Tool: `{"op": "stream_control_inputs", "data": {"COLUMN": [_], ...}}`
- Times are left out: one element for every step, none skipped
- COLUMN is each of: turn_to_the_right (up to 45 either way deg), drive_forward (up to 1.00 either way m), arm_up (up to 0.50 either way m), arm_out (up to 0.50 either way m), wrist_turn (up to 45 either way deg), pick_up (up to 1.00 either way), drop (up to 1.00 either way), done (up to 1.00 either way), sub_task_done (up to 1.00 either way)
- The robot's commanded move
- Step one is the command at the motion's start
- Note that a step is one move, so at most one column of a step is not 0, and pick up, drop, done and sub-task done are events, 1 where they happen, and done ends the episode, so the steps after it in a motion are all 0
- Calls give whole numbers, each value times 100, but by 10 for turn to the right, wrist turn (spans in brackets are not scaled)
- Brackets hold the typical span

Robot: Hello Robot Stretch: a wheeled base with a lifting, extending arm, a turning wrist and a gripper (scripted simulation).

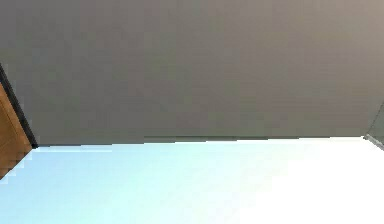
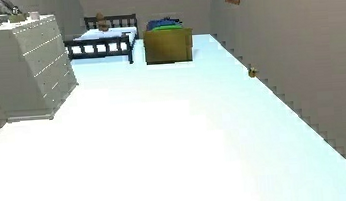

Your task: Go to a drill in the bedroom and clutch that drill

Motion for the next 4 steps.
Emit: {"op": "stream_control_inputs", "data": {"turn_to_the_right": [-30, 0, 450, 390], "drive_forward": [0, 25, 0, 0], "arm_up": [0, 0, 0, 0], "arm_out": [0, 0, 0, 0], "wrist_turn": [0, 0, 0, 0], "pick_up": [0, 0, 0, 0], "drop": [0, 0, 0, 0], "done": [0, 0, 0, 0], "sub_task_done": [0, 0, 0, 0]}}
